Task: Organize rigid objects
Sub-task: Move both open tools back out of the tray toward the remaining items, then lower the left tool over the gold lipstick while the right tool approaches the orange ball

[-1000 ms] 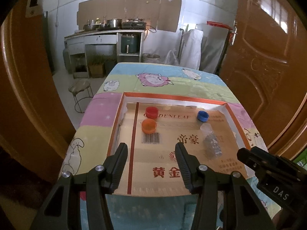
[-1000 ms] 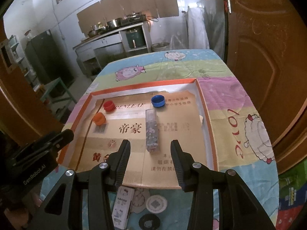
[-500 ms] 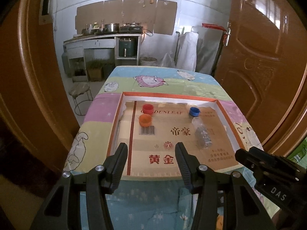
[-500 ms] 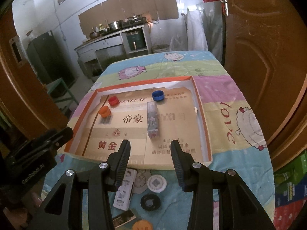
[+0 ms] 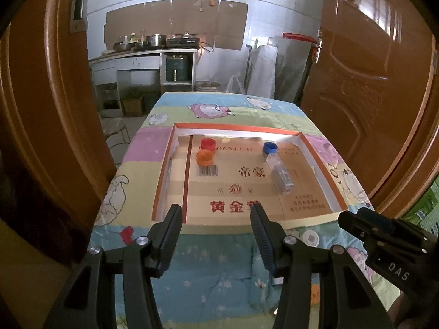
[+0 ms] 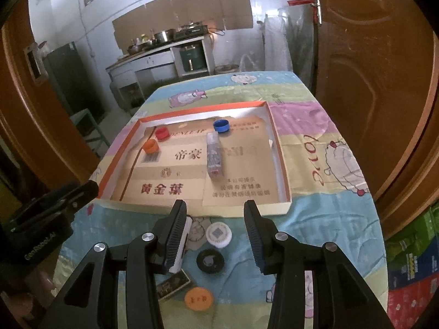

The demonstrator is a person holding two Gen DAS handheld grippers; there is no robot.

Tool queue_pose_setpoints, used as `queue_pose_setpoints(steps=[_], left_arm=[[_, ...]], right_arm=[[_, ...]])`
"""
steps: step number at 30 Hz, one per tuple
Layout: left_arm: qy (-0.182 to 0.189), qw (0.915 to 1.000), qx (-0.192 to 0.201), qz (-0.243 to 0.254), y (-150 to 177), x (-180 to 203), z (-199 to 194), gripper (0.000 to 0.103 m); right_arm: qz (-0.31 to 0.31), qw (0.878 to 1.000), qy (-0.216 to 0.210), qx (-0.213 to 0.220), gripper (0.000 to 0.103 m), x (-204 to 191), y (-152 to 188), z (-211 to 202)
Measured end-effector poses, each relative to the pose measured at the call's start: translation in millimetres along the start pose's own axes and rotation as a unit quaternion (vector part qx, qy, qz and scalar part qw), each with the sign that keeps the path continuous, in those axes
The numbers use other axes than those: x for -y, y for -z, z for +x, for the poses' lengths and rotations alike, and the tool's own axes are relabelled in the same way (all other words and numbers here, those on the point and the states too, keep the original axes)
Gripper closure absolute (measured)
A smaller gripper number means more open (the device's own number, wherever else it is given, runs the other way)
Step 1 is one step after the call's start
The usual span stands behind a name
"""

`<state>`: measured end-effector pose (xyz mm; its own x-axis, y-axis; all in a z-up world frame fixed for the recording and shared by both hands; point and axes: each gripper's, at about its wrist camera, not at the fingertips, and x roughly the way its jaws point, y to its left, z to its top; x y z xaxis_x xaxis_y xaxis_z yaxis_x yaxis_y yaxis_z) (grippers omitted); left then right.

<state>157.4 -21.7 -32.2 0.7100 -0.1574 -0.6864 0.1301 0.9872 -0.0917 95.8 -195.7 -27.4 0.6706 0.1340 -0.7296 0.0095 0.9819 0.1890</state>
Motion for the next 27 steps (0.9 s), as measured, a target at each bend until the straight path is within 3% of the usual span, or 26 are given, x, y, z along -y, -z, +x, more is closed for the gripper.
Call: queue_pose_setpoints(steps=[27], left_arm=[[0.044, 0.999, 0.009, 0.009, 66.9, 3.7, -25.6, 0.052]], right_arm=[[-0.068, 0.997, -0.015, -0.04, 0.058, -15.2, 100.1, -5.8]])
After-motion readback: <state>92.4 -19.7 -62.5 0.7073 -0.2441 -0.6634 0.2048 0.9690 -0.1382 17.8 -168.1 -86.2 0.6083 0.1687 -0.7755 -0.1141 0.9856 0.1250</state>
